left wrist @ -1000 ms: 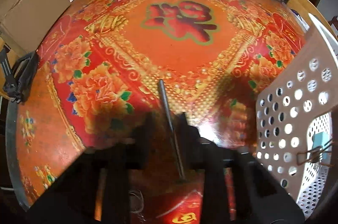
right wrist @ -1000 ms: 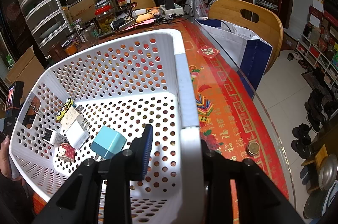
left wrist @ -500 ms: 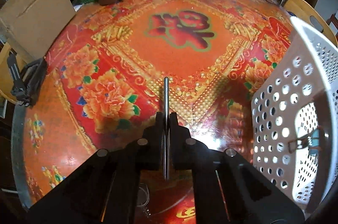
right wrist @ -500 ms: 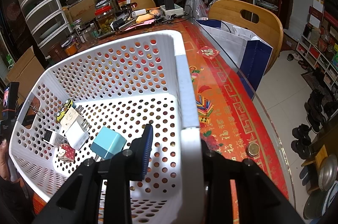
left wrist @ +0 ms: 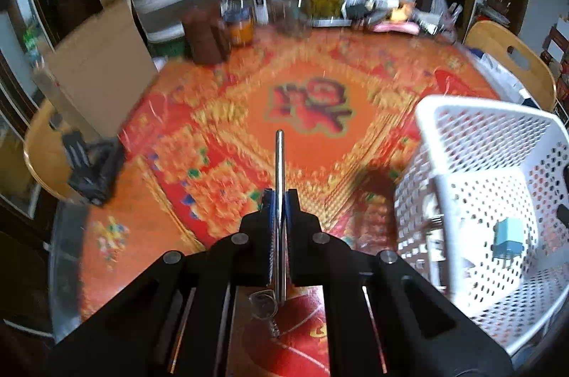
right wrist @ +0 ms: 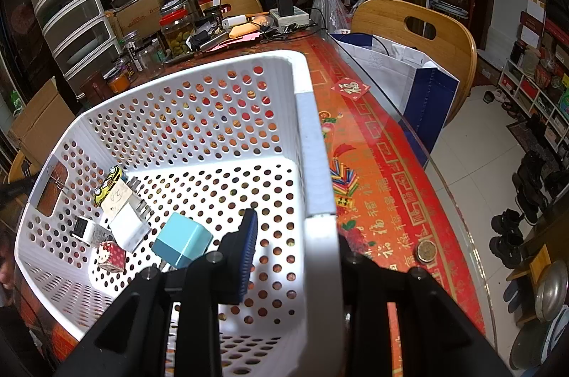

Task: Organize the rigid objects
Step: 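Carry the metal rod into the basket and open the left tool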

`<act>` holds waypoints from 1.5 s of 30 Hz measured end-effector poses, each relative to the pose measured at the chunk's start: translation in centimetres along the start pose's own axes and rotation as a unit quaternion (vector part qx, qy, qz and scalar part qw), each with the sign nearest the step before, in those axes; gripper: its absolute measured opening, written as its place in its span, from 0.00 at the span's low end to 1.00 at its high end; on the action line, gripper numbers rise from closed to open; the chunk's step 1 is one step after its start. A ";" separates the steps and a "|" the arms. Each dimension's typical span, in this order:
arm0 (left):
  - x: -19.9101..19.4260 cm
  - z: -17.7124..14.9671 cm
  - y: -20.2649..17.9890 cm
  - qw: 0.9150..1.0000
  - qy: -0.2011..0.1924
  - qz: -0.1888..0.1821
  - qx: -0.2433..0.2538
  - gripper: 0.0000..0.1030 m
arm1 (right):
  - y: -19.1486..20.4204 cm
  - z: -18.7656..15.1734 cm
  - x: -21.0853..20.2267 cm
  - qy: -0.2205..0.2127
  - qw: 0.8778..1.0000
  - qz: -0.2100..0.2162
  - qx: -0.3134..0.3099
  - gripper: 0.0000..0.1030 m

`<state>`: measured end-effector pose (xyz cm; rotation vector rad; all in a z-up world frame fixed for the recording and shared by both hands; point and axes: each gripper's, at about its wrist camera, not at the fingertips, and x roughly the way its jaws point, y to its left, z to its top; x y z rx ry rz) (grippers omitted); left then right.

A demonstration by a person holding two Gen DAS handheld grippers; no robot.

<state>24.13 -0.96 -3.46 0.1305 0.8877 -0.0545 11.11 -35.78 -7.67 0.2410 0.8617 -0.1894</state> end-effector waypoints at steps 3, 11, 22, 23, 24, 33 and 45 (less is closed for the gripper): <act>-3.4 0.9 -0.5 0.999 -0.032 0.006 0.013 0.05 | 0.0 0.0 0.0 0.000 1.000 0.000 0.000 0.29; -9.3 2.7 -5.5 0.995 -0.070 -0.011 0.069 0.05 | 0.0 0.1 -0.1 0.000 1.000 0.000 0.000 0.29; -6.3 1.3 -18.9 0.983 0.008 -0.054 0.177 0.05 | 0.0 0.1 -0.1 0.000 1.000 0.000 0.000 0.29; -5.5 0.8 -19.8 0.981 0.021 -0.053 0.188 0.05 | 0.0 0.0 -0.1 0.000 1.000 0.001 0.000 0.29; -4.6 0.3 -20.8 0.978 0.036 -0.052 0.201 0.05 | 0.0 0.1 -0.1 0.000 1.000 0.001 0.000 0.29; 0.9 -2.3 -23.5 0.961 0.105 -0.024 0.256 0.05 | 0.0 0.0 -0.1 -0.001 1.000 0.002 0.000 0.29; -1.5 -1.3 -21.7 0.969 0.054 -0.055 0.233 0.65 | -0.1 0.0 -0.2 0.000 1.000 0.001 0.000 0.29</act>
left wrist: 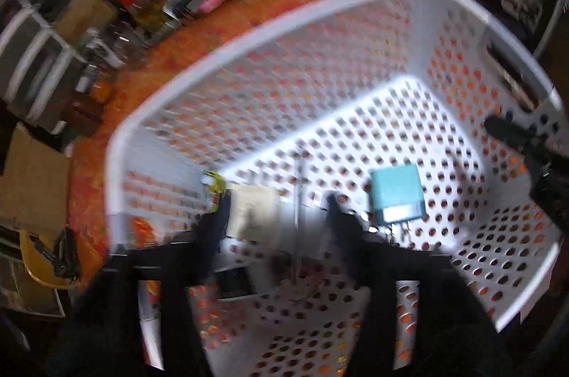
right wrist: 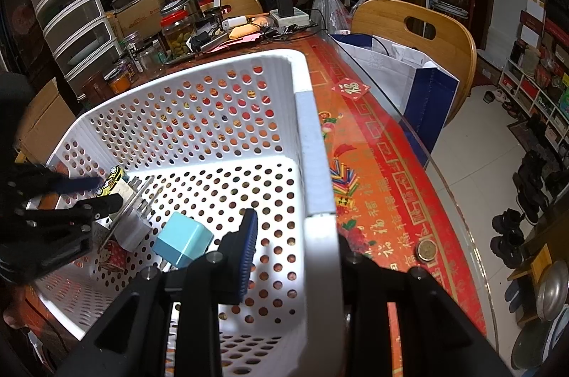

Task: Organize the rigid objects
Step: 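Carry the metal rod into the basket and open the left tool, then grasp the silver key on the table with the left tool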

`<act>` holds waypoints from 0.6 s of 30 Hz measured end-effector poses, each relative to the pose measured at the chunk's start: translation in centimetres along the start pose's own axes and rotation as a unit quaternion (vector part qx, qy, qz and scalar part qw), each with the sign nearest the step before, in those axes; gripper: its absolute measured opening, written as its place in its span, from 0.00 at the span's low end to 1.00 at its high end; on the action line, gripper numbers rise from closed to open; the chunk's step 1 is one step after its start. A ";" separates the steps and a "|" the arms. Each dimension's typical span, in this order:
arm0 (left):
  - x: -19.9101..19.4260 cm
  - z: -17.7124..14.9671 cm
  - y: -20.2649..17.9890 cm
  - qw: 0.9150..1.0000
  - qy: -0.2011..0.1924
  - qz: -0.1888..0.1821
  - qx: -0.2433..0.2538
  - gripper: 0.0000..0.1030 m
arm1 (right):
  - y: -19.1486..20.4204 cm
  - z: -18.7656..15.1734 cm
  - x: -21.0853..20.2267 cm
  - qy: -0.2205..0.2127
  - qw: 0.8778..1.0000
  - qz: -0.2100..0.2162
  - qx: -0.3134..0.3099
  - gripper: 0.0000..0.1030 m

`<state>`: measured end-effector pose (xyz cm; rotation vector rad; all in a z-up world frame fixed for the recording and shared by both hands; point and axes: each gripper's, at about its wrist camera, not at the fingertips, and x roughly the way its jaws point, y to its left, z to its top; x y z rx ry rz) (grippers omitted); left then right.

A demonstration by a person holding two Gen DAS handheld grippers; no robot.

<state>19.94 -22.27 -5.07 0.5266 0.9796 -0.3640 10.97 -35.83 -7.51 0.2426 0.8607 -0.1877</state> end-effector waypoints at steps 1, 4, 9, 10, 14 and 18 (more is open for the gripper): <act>-1.6 -0.6 1.3 1.000 -0.025 0.005 -0.018 0.67 | 0.0 0.0 0.0 0.000 1.000 0.000 0.000 0.29; -6.1 -2.9 5.7 0.995 -0.076 0.004 -0.070 0.68 | -0.1 0.1 0.1 0.002 1.000 0.000 0.000 0.29; -9.9 -9.6 14.4 0.980 -0.117 0.053 -0.151 1.00 | -0.1 0.1 0.1 0.002 1.000 0.000 0.000 0.29; -9.3 -11.4 16.2 0.977 -0.106 0.067 -0.173 1.00 | -0.1 0.1 0.0 0.001 1.000 0.000 0.000 0.29; -3.8 -16.4 19.6 0.973 -0.036 0.064 -0.220 0.99 | 0.0 0.3 0.0 0.001 1.000 -0.001 0.000 0.29; 1.4 -19.8 19.8 0.970 0.016 0.045 -0.239 0.90 | 0.1 0.3 0.0 0.004 1.000 -0.005 -0.002 0.29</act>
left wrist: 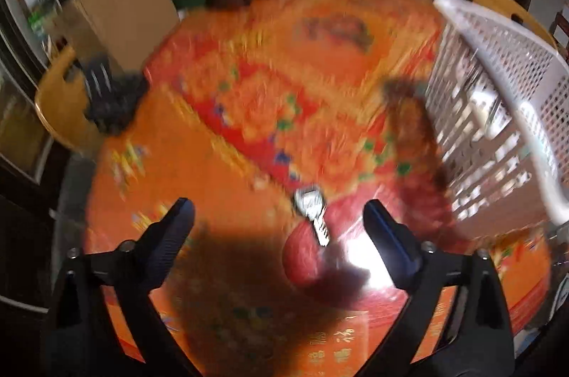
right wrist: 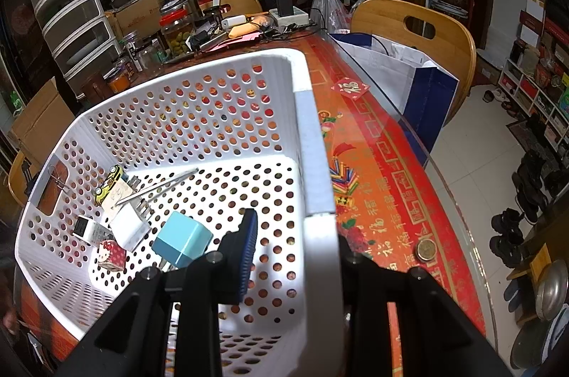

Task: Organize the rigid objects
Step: 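Grasp the silver key on the table with the left tool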

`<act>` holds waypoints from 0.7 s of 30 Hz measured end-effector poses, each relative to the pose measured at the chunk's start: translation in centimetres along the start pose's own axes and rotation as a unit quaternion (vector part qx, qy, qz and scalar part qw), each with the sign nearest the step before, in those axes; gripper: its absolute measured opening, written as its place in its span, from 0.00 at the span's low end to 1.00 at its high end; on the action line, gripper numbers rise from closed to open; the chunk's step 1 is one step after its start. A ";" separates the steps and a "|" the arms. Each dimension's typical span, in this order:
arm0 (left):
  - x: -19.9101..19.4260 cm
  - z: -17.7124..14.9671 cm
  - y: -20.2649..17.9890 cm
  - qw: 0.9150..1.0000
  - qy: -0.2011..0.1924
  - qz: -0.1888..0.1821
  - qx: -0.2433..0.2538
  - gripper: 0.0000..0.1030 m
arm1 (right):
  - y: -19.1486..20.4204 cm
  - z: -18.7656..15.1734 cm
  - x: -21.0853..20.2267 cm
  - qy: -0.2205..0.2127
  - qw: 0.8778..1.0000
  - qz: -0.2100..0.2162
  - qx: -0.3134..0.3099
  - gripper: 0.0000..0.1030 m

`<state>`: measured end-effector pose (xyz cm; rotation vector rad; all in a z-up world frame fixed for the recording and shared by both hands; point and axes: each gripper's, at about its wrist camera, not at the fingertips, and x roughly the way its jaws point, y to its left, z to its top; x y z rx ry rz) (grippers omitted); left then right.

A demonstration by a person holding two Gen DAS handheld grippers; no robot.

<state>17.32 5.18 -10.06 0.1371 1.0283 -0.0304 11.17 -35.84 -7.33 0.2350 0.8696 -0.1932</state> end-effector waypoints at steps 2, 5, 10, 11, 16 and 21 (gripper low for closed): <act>1.2 -0.6 -0.5 1.000 0.004 0.001 0.001 0.90 | 0.0 0.0 0.0 0.001 1.000 -0.003 -0.001 0.29; 2.3 -0.7 -1.2 1.000 0.000 0.009 0.010 0.90 | 0.0 -0.1 0.0 0.003 1.000 -0.003 -0.001 0.29; 4.8 -0.3 -3.0 1.000 0.019 0.012 0.017 0.83 | 0.0 -0.1 0.1 0.003 1.000 -0.004 -0.002 0.29; 5.0 -0.3 -2.9 1.000 0.021 0.007 0.012 0.77 | 0.0 -0.1 0.0 0.003 1.000 -0.004 -0.002 0.29; 5.1 0.0 -2.2 0.999 0.023 -0.026 -0.015 0.32 | 0.0 -0.1 0.0 0.003 1.000 -0.003 -0.001 0.29; 4.8 0.0 -2.6 0.999 0.026 -0.022 -0.012 0.20 | -0.1 -0.1 0.1 0.003 1.000 -0.003 -0.001 0.29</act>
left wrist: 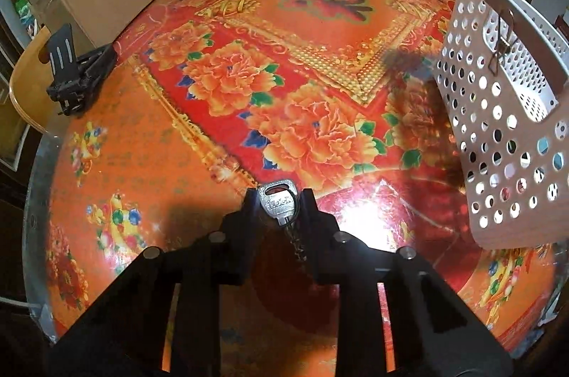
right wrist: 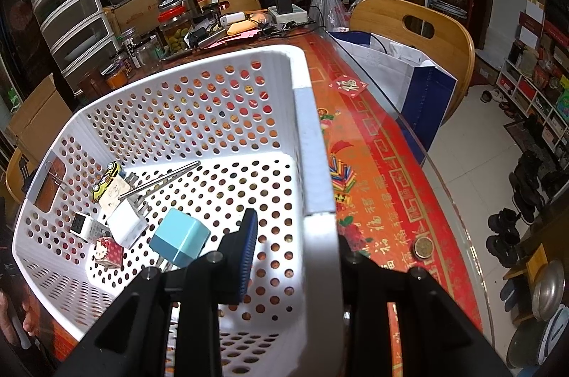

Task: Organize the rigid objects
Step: 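Grasp the silver key on the table with the left tool, then carry the silver key into the basket and release it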

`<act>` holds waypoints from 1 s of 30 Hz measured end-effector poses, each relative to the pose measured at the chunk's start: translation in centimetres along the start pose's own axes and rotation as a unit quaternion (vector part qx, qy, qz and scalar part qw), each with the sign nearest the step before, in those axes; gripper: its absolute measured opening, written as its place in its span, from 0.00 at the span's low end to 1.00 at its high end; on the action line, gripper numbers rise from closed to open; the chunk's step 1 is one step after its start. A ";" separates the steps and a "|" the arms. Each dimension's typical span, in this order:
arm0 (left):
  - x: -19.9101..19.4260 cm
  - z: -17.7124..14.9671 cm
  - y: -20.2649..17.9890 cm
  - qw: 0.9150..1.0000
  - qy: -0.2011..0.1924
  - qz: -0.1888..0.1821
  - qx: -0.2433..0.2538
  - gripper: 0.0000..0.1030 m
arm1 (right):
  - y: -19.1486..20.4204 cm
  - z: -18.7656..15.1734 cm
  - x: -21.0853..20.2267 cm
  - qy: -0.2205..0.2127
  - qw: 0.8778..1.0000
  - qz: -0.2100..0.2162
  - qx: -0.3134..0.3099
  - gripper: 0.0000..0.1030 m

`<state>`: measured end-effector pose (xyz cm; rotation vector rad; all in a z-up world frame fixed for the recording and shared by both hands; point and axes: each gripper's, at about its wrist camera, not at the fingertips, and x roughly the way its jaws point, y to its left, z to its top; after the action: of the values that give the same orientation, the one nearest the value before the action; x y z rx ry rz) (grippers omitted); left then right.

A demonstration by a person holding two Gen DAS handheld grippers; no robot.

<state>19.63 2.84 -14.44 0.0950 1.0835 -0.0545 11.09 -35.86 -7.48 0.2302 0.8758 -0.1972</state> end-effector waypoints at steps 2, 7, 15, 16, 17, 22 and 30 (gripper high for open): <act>-0.3 -0.1 0.1 1.000 -0.001 -0.002 0.000 0.16 | 0.0 0.0 0.0 0.000 1.000 0.000 0.000 0.29; -1.0 0.0 -0.1 1.000 -0.007 -0.008 0.004 0.03 | 0.0 0.0 0.0 0.000 1.000 0.001 0.001 0.29; -1.1 -0.1 0.1 1.000 -0.010 -0.015 -0.004 0.03 | 0.0 0.0 0.0 0.000 1.000 0.000 0.000 0.29; -1.4 -0.1 0.4 1.000 -0.013 -0.016 -0.007 0.02 | 0.0 0.0 0.0 0.000 1.000 0.000 0.000 0.29; -1.6 -0.1 0.6 1.000 -0.016 -0.016 -0.008 0.02 | 0.0 0.0 0.0 0.000 1.000 0.000 0.000 0.29; -3.3 -0.1 1.1 0.999 -0.032 -0.022 -0.014 0.02 | 0.0 0.0 0.0 0.000 1.000 0.000 0.000 0.29; -6.6 0.2 1.4 0.997 -0.065 -0.025 -0.016 0.02 | 0.0 0.0 0.0 0.000 1.000 0.000 0.000 0.29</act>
<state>16.85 4.16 -8.47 0.0351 0.9556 -0.0865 11.09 -35.86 -7.45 0.2301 0.8753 -0.1971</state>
